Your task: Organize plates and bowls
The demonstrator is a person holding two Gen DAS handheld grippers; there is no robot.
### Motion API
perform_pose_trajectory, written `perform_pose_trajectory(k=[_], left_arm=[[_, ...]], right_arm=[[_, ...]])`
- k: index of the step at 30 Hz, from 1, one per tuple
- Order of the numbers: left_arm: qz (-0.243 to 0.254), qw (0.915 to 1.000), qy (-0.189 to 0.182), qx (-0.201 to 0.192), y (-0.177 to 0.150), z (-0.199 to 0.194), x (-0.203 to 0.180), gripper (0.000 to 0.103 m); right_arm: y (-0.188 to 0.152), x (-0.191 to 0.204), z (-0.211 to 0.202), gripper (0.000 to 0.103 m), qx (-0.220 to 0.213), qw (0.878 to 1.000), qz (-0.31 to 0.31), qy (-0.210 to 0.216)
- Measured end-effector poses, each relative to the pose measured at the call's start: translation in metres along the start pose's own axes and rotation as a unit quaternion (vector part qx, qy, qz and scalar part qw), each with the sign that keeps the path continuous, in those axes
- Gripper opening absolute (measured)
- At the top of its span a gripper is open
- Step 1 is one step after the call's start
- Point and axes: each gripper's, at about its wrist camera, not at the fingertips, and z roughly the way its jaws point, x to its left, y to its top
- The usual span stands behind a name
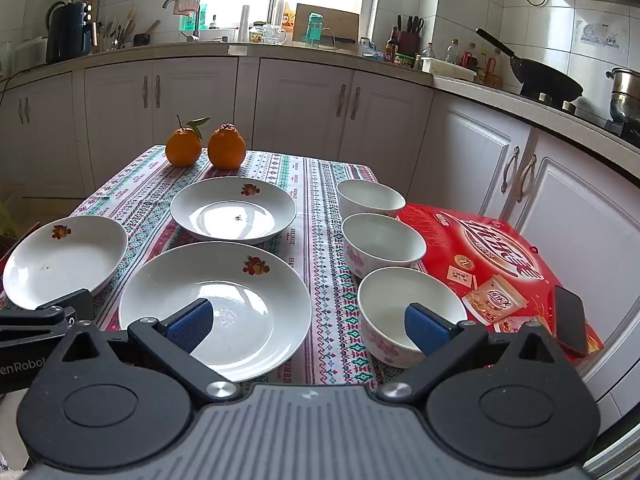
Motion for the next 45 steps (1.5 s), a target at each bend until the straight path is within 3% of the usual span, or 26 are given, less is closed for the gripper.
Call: perform_pose_trajectory(k=[27,45], left_arm=[[-0.003,1.0000,-0.002,0.005,0.001,0.008,0.005,0.102],[0.032,0.9994,-0.013,-0.005,0.014,0.028,0.046,0.102]], right_arm=[[0.006,0.002,0.008,0.103,-0.002,1.000,-0.015,0.015],[0.060,-0.002,0.040,0.103,-0.027,0.988,-0.059,0.142]])
